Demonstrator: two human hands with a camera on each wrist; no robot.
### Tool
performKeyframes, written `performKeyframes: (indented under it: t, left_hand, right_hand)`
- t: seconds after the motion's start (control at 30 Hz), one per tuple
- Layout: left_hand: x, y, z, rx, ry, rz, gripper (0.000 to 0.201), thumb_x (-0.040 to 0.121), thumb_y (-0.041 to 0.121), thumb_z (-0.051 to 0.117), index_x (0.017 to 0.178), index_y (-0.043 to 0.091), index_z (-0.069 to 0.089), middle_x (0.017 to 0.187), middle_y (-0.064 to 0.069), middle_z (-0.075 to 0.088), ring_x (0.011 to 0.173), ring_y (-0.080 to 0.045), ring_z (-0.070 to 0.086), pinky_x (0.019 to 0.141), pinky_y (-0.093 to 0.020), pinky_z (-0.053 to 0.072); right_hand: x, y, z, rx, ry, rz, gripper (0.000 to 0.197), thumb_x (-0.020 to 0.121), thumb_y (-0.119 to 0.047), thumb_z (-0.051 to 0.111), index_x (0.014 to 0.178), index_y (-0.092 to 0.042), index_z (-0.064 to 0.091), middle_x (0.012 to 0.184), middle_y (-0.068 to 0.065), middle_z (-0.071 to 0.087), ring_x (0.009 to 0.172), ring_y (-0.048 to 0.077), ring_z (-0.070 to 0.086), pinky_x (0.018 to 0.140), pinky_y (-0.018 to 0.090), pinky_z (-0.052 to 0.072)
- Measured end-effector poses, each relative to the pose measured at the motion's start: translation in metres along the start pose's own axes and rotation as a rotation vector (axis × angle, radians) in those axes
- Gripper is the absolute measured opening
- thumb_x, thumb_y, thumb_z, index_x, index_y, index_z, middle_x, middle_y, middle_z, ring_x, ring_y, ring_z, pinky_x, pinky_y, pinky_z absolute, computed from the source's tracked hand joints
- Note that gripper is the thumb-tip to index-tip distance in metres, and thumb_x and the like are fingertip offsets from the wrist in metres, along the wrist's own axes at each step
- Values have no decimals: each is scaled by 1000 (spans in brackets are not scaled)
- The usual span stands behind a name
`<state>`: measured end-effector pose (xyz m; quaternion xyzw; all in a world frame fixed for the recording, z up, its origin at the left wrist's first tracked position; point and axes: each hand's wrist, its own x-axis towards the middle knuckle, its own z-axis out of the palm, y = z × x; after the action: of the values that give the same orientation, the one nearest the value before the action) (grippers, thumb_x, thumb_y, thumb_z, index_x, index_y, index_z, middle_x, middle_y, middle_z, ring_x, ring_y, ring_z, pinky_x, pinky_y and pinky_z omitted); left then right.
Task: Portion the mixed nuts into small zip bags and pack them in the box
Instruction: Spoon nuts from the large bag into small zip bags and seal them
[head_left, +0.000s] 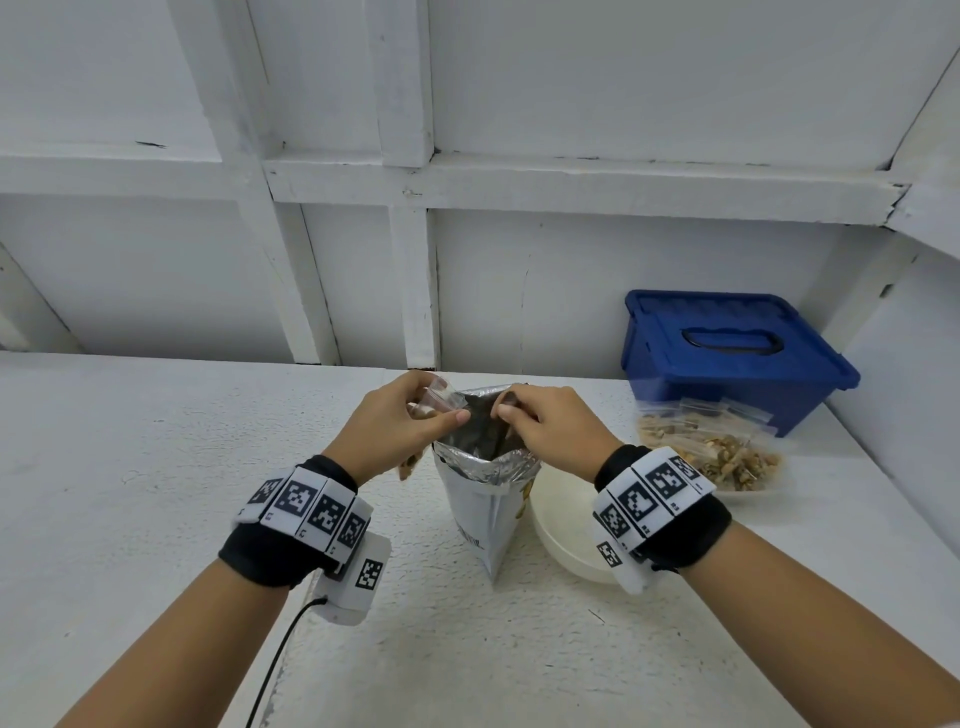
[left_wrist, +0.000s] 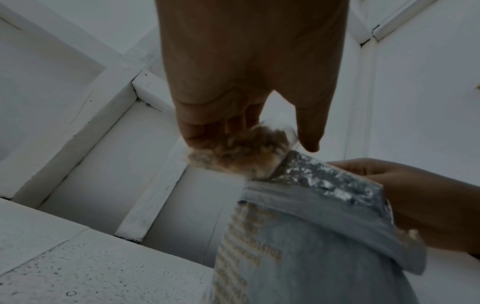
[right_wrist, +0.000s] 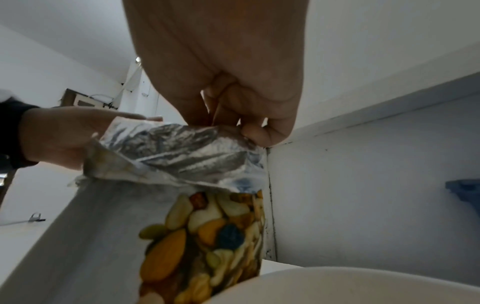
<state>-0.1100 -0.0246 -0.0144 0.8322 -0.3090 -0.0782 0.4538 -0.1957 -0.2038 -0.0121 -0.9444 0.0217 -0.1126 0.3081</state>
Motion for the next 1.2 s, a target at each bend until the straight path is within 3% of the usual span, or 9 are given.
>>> performKeyframes:
  t: [0.13, 0.33, 0.47, 0.7, 0.9, 1.0, 1.07, 1.13, 1.2]
  left_hand:
    - [-1, 0, -2, -3, -4, 10, 36, 78, 40, 69, 106, 23, 54, 91, 7, 67, 79, -11, 66, 68, -22, 51]
    - [-3, 1, -4, -11, -4, 11, 35, 79, 39, 68, 107, 22, 54, 85, 8, 65, 70, -8, 63, 61, -19, 46]
    - [-3, 2, -5, -15, -17, 11, 34, 80, 38, 67, 107, 24, 53, 96, 3, 67, 84, -13, 65, 71, -24, 52]
    - [-3, 6, -8, 13, -52, 6, 39, 80, 39, 66, 113, 22, 52, 100, 2, 65, 88, -14, 64, 70, -23, 52]
    - [-7, 13, -15, 88, -101, -9, 41, 80, 39, 67, 114, 24, 52, 91, 7, 63, 60, -25, 62, 57, -36, 54]
    - [-6, 16, -19, 200, -132, 18, 42, 80, 39, 68, 115, 24, 50, 85, 10, 59, 54, -14, 55, 44, -24, 48]
    - [-4, 18, -20, 304, -139, 61, 47, 79, 41, 69, 118, 21, 52, 95, 10, 58, 66, -2, 53, 54, -12, 40]
    - [-1, 19, -20, 363, -142, 87, 53, 77, 44, 69, 121, 19, 53, 104, 9, 58, 77, -3, 52, 66, -16, 39]
    - [0, 22, -17, 383, -138, 96, 55, 77, 45, 69, 122, 19, 52, 105, 10, 56, 79, -5, 50, 64, -16, 37]
  right_hand:
    - [1, -2, -5, 101, 34, 63, 22, 96, -22, 47, 93, -8, 64, 77, 7, 66, 77, 20, 61, 68, 27, 46]
    - [2, 0, -16, 233, 177, 152, 21, 94, -19, 48, 86, -10, 65, 72, 9, 67, 71, 23, 64, 71, 35, 53]
    - [2, 1, -27, 373, 272, 262, 20, 95, -14, 44, 85, -13, 61, 65, 0, 61, 48, 0, 56, 47, 12, 44]
    - [2, 12, -31, 595, 387, 452, 17, 94, -11, 45, 88, -6, 60, 65, 7, 62, 50, 11, 55, 42, 19, 45]
    - [-1, 20, -37, 634, 455, 483, 17, 94, -11, 45, 91, -6, 61, 69, 9, 64, 49, 8, 57, 44, 16, 47]
    - [-3, 21, -47, 640, 504, 475, 16, 94, -10, 45, 90, -7, 61, 68, 8, 64, 47, 6, 57, 44, 16, 47]
    - [-3, 20, -54, 640, 542, 457, 17, 93, -10, 45, 88, -6, 61, 67, 9, 63, 46, 6, 57, 43, 17, 46]
    - [-2, 17, -60, 655, 569, 431, 18, 93, -9, 45, 84, -8, 60, 65, 9, 63, 44, 6, 56, 42, 17, 45]
    - [-1, 12, -64, 654, 574, 404, 18, 94, -10, 45, 83, -9, 59, 64, 8, 63, 43, 4, 55, 41, 16, 45]
